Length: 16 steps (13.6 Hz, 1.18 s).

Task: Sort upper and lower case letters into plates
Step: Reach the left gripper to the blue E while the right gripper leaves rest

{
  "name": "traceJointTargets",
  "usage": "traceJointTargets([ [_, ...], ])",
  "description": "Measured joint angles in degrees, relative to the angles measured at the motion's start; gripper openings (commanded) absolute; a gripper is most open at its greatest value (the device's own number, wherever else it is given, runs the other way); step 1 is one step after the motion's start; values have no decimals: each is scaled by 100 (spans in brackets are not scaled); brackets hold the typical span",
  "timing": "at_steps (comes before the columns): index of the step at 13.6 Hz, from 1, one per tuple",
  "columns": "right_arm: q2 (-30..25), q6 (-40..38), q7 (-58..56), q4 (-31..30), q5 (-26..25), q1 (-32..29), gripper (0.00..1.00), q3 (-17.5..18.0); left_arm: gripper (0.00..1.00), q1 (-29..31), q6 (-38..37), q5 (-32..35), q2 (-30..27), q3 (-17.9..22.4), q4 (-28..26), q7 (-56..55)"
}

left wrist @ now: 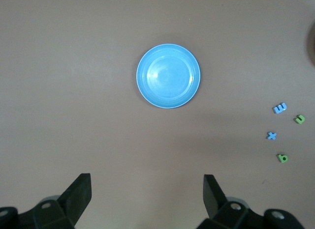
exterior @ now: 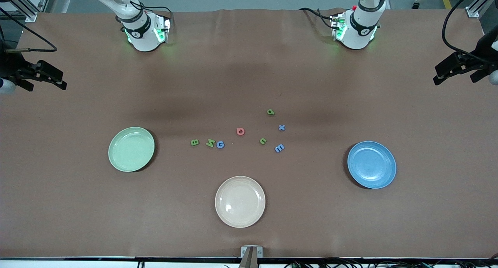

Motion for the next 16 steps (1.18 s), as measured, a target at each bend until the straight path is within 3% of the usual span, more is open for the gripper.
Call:
traceJointTargets([
  [8,-1,19,0,-2,-1,-26,100,24,100,-161,-2,-5,171,-148,11,68],
  [11,-9,38,0,9,-16,-24,100,44,100,-504,405,-13,731,-381,-17,-108],
  [16,-15,2,3,16,-115,-25,100,43,100,-1653,1754,16,1922,-472,-151,-1859],
])
